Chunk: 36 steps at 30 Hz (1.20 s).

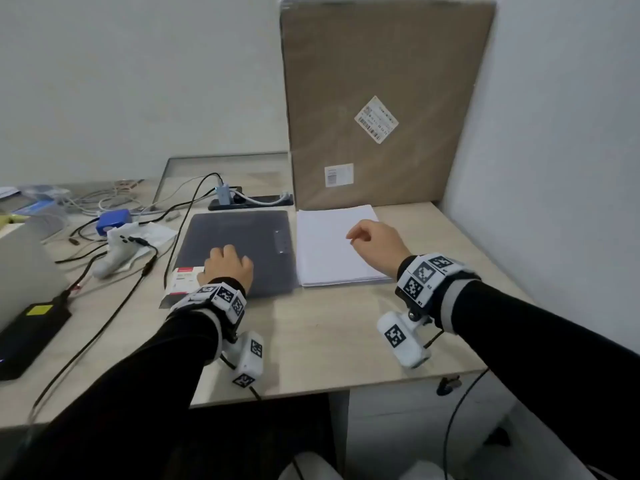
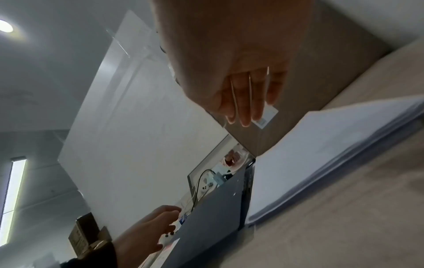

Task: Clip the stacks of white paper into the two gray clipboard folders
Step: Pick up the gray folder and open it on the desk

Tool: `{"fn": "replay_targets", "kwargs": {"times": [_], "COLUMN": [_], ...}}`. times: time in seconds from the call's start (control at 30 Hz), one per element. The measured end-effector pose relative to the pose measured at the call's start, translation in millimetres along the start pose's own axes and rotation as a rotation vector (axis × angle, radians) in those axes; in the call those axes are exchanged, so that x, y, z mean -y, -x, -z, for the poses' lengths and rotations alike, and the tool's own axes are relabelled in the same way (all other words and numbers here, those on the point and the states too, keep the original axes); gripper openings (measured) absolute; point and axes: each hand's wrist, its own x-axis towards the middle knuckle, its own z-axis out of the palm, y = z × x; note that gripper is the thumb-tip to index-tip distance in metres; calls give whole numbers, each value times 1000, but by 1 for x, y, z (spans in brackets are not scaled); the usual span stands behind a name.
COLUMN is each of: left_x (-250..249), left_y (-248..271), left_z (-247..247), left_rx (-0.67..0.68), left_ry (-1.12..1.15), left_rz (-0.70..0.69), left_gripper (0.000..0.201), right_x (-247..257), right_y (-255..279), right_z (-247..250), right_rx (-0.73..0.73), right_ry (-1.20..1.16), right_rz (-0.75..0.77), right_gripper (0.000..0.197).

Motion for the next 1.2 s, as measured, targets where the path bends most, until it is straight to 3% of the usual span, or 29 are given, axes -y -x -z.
{"fn": "replay_targets", "kwargs": {"times": [0.3,0.57,0.73,0.87,1.2], "left_x": [45,60,67,78,71], "left_y": [-48,-69,-81,-88,-58], "left_z": [-15,-11,5,20,58], "left_rx": [20,25,-13,89,-33], "left_ry": [-192,-27,97,251,441], "left_rz": [188,425,447,431,395], "left_gripper": [56,62,52,47,45], "right_x": [23,35,37,35,38], "right_y": [-32,-45,-44,-44,-18], "right_z": [-79,-119,-127,-124,-111], "right_rx": [388,470,455,357,196], "right_ry": [57,-32,-123,-285,-612], "right_rz": [-141,-200,-235,-287,-292], "right_gripper": [52,63,66,64,65]}}
